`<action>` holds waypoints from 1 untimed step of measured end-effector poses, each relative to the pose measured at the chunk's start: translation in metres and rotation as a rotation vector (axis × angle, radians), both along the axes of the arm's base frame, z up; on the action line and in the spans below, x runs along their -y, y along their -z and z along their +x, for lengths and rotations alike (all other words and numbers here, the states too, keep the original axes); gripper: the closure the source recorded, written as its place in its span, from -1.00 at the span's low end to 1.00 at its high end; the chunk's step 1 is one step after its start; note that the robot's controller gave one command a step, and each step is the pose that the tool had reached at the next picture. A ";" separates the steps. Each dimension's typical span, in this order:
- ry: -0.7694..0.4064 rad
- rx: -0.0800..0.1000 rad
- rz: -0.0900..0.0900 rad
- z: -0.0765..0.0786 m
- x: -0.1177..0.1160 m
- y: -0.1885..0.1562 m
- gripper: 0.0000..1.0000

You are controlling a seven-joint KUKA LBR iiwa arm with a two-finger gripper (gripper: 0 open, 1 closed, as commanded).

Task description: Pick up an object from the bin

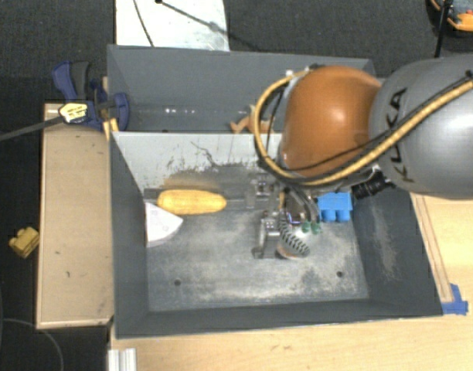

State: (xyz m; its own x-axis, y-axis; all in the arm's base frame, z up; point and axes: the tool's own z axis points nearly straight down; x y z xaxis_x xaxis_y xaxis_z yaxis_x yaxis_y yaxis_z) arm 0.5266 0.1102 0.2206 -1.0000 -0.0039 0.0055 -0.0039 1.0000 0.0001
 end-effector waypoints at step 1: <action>0.003 0.008 0.001 0.002 0.001 -0.004 -1.00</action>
Offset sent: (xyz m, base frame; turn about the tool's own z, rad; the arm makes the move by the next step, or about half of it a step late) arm 0.0053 -0.0609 -0.1216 -0.1275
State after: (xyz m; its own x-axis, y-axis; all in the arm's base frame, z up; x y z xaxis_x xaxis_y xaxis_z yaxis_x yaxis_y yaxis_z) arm 0.5283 0.1095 0.2251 -1.0000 -0.0004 -0.0028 -0.0004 1.0000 0.0013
